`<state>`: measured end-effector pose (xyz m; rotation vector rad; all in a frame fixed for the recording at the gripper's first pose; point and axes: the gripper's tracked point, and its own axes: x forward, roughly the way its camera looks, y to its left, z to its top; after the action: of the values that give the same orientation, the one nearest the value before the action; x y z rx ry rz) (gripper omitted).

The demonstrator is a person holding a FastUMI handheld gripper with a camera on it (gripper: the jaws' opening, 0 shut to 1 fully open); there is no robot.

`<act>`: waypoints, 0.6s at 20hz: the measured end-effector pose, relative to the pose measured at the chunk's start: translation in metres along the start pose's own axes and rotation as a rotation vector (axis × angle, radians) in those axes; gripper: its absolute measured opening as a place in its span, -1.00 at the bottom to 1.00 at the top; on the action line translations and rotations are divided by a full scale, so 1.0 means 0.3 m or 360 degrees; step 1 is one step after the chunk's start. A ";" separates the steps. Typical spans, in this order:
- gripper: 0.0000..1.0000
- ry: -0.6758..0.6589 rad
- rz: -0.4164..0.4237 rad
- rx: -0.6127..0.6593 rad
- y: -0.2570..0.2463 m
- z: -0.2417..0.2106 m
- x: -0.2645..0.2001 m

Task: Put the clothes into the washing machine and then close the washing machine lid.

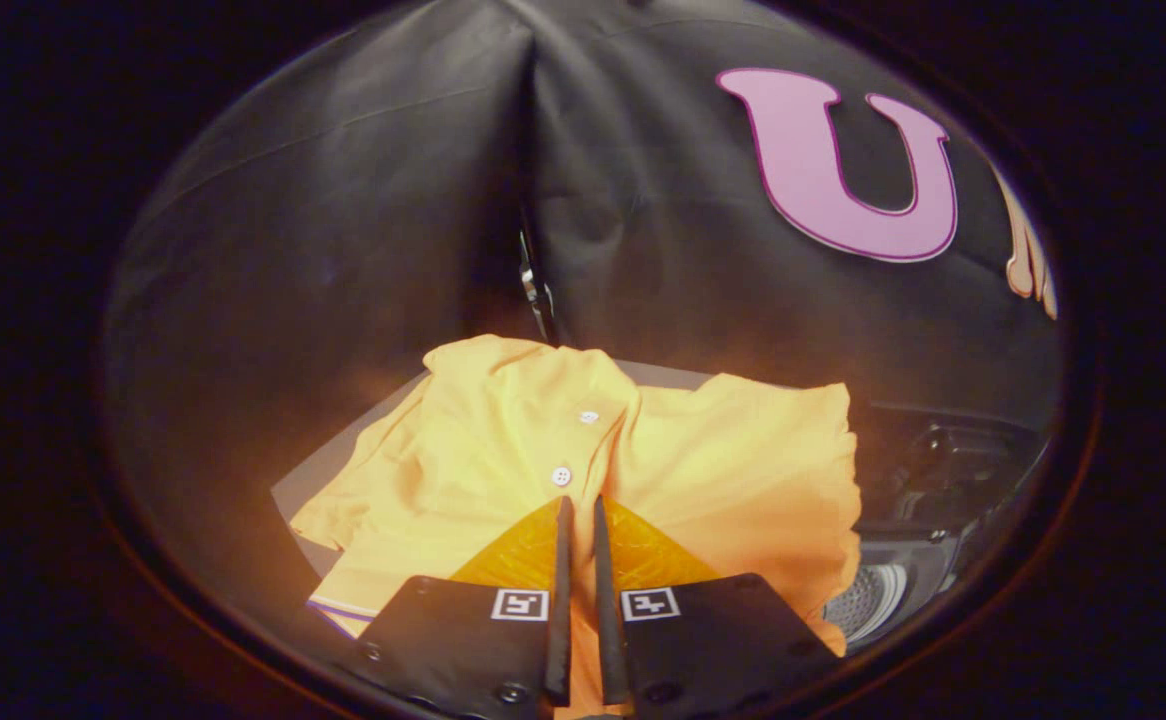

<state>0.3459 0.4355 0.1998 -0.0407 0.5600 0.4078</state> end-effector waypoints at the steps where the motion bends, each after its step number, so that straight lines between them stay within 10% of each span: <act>1: -0.76 -0.0034 -0.0032 -0.0011 -0.007 0.020 -0.009; 5: -0.80 -0.0208 -0.0288 -0.0050 -0.164 0.145 -0.088; 12: -0.83 -0.0266 -0.0295 0.0149 -0.315 0.127 -0.238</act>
<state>0.3467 0.3282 0.2627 0.0309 0.4058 0.2016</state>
